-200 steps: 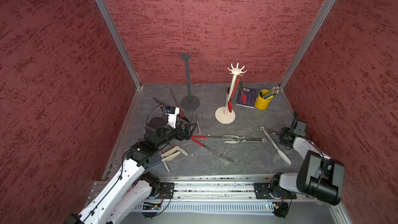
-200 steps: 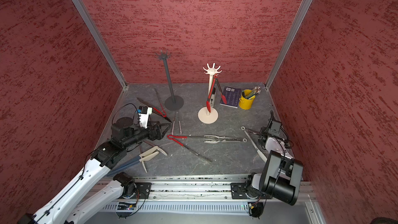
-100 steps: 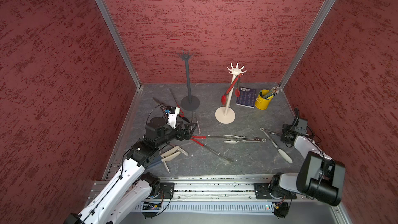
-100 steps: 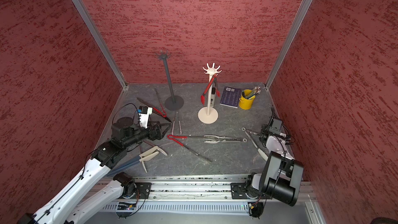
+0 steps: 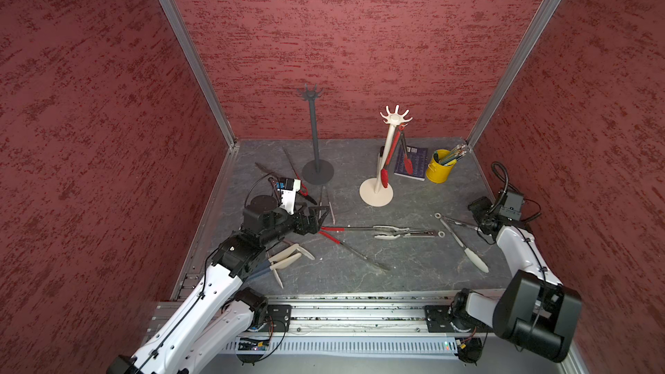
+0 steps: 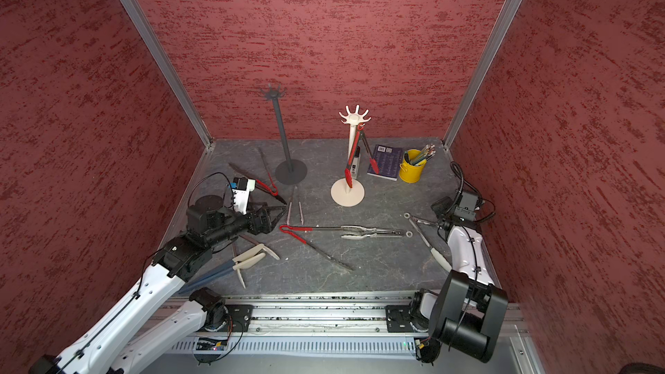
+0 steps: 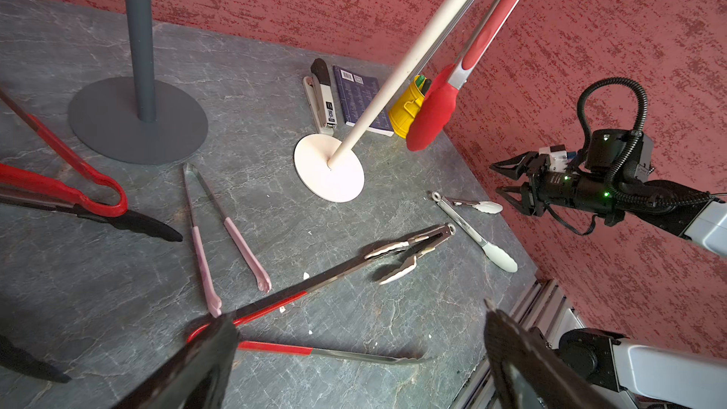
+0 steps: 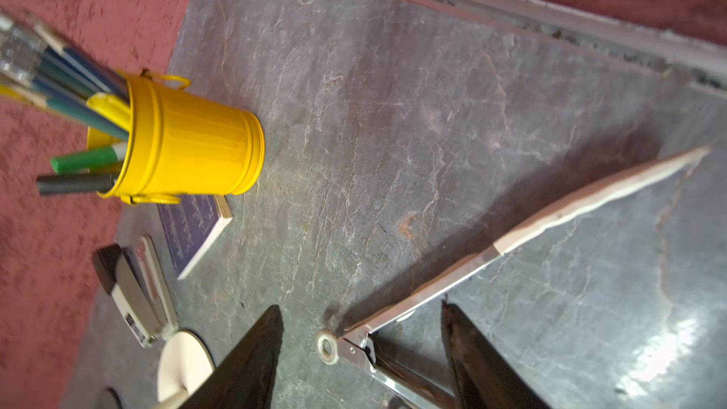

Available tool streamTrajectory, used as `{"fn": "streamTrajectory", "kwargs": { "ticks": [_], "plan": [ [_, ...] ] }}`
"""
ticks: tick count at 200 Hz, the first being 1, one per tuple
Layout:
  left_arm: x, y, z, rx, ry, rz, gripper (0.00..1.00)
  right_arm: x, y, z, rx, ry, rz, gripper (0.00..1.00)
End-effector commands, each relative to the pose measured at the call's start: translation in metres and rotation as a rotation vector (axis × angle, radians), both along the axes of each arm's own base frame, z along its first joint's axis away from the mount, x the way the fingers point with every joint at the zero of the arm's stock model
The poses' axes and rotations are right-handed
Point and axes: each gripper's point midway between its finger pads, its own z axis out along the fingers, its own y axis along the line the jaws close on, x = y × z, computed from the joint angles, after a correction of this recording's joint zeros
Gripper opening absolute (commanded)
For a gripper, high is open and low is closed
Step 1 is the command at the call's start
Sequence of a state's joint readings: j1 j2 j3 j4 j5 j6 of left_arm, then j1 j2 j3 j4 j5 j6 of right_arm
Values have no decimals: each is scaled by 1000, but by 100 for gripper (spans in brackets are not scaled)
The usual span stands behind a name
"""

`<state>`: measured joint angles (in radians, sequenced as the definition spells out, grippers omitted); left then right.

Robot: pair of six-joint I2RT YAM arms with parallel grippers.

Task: Hang food tongs on kitchen utensil racks
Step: Adjust the food tongs at the center of the board, then pick up the food tongs from the center of the board.

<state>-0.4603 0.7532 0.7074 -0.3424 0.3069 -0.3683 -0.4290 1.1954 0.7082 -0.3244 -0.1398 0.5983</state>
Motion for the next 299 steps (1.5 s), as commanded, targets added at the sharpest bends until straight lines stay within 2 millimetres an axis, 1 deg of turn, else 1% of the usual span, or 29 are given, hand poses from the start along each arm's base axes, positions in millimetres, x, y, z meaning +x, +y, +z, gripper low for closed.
{"fn": "streamTrajectory", "kwargs": {
  "ticks": [1,19,27,45,59,71,90,99,107,118,136,146,163,174,195,218,260,283,299],
  "plan": [
    [1,-4,5,-2,-12,-28,100,3,11,14,-149,16,223,66],
    [3,-6,5,0,-14,-34,100,3,20,12,-228,57,355,66],
    [3,-7,5,1,-15,-37,100,3,21,13,-239,58,366,66],
    [4,-7,6,-2,-19,-40,100,14,34,26,-284,3,470,64],
    [3,-8,6,-3,-20,-42,100,22,45,28,-348,27,563,64],
    [3,-7,6,-1,-24,-42,100,23,53,18,-393,104,655,64],
    [2,-6,5,0,-28,-40,100,14,58,-5,-426,238,772,62],
    [2,-6,5,-1,-29,-40,100,14,60,-9,-427,241,796,61],
    [1,-6,5,-2,-30,-40,100,13,66,-10,-435,235,839,61],
    [0,-5,4,-2,-32,-38,100,11,67,-14,-460,257,873,61],
    [-1,-4,4,1,-34,-37,100,4,70,-27,-465,308,959,59],
    [-1,-4,4,6,-36,-39,100,2,71,-33,-455,325,977,58],
    [-1,-3,2,13,-35,-39,100,-1,80,-43,-433,330,1033,55],
    [-1,-3,3,15,-36,-38,100,-4,85,-51,-455,358,1079,53],
    [-1,-2,4,20,-37,-34,100,-16,79,-66,-531,469,1125,53],
    [-1,-1,3,24,-36,-35,100,-21,80,-68,-543,467,1135,52],
    [0,-1,3,25,-37,-36,100,-44,75,-80,-590,514,1153,50],
    [0,-1,2,26,-35,-42,100,-47,72,-79,-609,523,1146,48],
    [1,-1,1,25,-35,-46,100,-46,70,-79,-611,530,1141,46]
  ]
}}
